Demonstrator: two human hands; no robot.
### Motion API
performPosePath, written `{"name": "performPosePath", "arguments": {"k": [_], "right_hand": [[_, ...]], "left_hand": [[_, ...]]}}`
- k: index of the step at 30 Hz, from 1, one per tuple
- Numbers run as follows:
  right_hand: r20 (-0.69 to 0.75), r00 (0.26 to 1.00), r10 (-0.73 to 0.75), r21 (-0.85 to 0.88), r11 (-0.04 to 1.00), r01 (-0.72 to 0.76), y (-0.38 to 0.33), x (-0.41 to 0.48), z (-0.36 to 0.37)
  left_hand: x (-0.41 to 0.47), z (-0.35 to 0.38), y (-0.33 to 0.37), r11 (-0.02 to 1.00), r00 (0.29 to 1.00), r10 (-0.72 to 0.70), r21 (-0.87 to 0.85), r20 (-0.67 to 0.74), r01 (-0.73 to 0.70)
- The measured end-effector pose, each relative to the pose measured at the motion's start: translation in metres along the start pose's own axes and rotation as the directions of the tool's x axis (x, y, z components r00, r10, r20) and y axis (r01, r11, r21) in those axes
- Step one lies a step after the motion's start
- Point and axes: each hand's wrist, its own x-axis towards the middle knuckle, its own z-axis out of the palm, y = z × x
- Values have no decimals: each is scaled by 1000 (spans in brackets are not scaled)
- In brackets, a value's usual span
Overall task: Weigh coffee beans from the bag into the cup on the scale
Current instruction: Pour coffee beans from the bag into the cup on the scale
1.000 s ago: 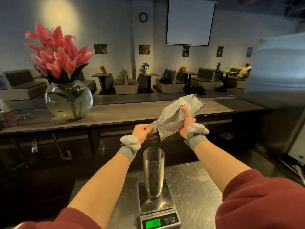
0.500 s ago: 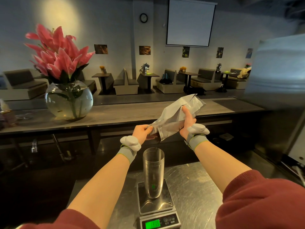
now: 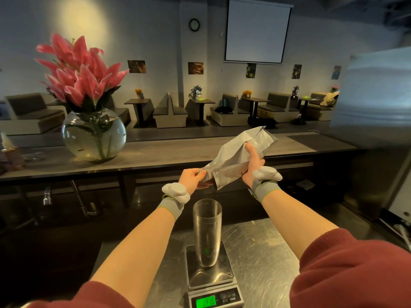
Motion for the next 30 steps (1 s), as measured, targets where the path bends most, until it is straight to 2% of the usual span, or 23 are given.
{"name": "performPosePath", "arguments": {"k": [30], "right_hand": [[-42, 999, 2, 11, 1000, -1, 2, -1, 4]], "left_hand": [[3, -1, -3, 1000, 1000, 12, 10, 2, -12]]}}
